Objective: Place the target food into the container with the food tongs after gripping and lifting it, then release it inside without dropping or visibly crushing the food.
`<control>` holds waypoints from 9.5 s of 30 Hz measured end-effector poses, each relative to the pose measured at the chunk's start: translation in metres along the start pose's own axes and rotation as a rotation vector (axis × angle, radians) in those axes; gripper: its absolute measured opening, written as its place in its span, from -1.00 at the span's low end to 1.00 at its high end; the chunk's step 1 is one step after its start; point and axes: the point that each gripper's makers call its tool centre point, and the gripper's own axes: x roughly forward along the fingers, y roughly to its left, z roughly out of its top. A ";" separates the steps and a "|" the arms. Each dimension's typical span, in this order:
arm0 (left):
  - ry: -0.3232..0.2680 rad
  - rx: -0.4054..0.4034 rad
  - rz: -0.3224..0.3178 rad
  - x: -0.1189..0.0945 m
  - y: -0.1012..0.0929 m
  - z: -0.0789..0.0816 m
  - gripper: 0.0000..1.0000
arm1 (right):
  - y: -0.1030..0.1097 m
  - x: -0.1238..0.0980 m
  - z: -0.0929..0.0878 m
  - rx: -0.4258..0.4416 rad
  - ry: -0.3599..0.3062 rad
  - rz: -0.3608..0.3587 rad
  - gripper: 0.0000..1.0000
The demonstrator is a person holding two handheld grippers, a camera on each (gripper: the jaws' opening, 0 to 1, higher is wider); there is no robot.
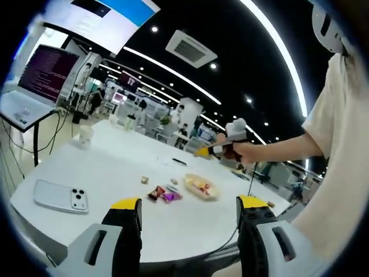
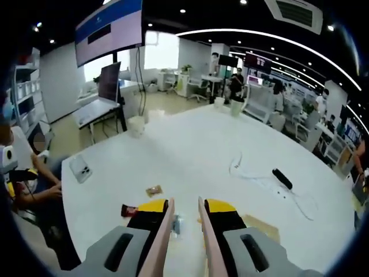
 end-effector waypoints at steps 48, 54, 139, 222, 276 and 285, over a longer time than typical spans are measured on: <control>-0.022 0.093 0.106 -0.026 -0.013 -0.002 0.12 | 0.089 0.095 -0.022 -0.043 0.089 0.220 -0.51; -0.013 0.072 0.128 -0.025 -0.013 -0.004 0.13 | 0.084 0.109 -0.030 -0.114 0.131 0.240 -0.51; 0.080 -0.045 0.142 -0.004 0.003 -0.038 0.19 | 0.065 0.196 -0.063 -0.226 0.235 0.295 -0.52; -0.040 0.108 -0.019 0.014 -0.010 0.044 0.20 | 0.067 0.040 0.043 -0.051 -0.056 0.121 -0.59; -0.077 0.070 -0.078 0.035 -0.019 0.027 0.25 | 0.006 -0.033 0.031 -0.002 -0.061 -0.031 -0.60; -0.052 0.081 -0.094 0.033 -0.024 0.025 0.25 | -0.001 -0.037 0.023 0.020 -0.073 -0.048 -0.60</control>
